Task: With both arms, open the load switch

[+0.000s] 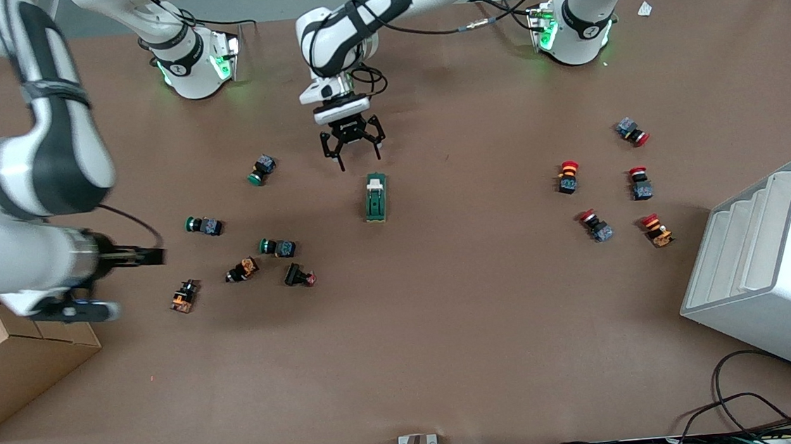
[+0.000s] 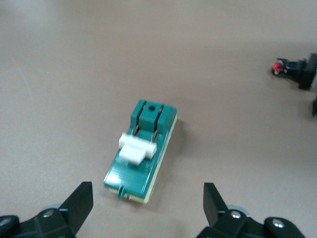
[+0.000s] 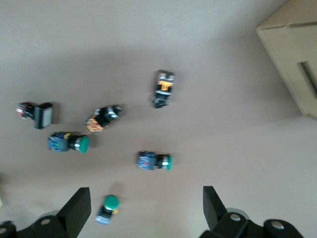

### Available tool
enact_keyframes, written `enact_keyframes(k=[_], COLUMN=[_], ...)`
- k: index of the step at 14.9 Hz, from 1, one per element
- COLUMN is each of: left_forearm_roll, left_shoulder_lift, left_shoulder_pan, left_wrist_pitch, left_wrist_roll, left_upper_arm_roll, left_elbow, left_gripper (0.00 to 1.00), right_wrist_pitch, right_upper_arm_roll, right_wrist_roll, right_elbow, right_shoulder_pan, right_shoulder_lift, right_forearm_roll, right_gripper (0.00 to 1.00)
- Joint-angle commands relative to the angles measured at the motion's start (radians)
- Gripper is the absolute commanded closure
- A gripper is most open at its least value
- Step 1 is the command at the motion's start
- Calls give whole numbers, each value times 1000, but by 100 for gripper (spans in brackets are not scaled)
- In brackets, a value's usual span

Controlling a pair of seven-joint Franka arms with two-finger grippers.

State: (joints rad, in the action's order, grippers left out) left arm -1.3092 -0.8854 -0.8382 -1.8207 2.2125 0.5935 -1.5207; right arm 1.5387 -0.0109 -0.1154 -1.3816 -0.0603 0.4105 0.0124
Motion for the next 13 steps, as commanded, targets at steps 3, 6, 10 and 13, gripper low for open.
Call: enact_keyframes(k=[3, 6, 10, 13], left_forearm_roll=[235, 378, 531, 649], left_shoulder_lift=[71, 167, 273, 335], left_shoulder_pan=[126, 220, 373, 494], left_wrist_pitch=[6, 8, 8, 8], left_wrist_roll=[-271, -472, -759, -956], left_upper_arm_roll=[35, 34, 34, 35], left_elbow=[83, 83, 106, 134], left_gripper=[2, 2, 1, 1], right_wrist_pitch=[-9, -46, -106, -108], right_upper_arm_roll=[22, 26, 28, 31], right_wrist_roll=[83, 83, 83, 77], right_elbow=[-5, 38, 90, 95], right_shoulder_pan=[79, 91, 94, 86], right_shoulder_lift=[-58, -56, -52, -52], right_forearm_roll=[38, 38, 34, 24], right_gripper=[0, 0, 0, 0])
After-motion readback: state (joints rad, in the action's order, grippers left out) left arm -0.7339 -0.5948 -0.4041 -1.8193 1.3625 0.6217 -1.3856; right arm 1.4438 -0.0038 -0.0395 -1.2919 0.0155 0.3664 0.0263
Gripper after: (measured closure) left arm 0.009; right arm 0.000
